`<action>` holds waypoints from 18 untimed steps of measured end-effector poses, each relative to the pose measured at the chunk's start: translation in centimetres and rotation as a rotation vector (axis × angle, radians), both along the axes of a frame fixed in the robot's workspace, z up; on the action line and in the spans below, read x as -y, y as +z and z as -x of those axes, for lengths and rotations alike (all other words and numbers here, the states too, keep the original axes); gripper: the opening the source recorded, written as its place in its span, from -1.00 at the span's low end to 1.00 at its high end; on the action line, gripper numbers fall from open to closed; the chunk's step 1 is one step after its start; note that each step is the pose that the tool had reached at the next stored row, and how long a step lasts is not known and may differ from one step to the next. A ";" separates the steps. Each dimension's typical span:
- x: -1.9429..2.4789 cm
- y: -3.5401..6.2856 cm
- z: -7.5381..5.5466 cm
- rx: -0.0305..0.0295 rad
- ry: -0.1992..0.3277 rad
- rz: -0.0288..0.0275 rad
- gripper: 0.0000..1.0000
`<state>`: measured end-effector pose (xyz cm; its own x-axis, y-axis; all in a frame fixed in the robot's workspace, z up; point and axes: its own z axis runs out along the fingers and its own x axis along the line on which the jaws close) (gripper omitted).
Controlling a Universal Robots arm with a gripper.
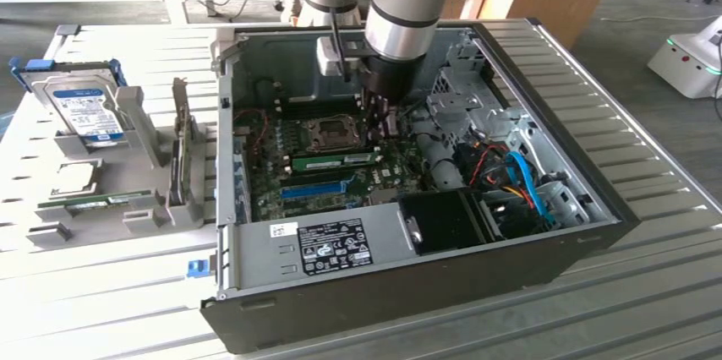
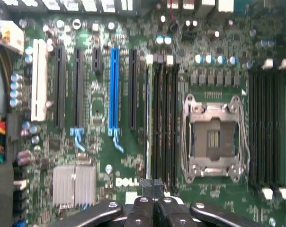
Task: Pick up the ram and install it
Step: 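Press down the ram until it locks into place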
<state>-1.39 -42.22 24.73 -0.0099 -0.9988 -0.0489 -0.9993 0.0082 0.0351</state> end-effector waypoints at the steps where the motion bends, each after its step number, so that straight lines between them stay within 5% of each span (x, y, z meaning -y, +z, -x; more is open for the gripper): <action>1: 0.00 -0.01 0.4 0.0000 0.000 -0.0001 -0.79; 18: -0.01 -0.16 6.1 0.0001 -0.002 -0.0002 -0.79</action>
<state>-7.50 -42.22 24.57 -0.0121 -0.9987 -0.0491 -0.9993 0.0103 0.0351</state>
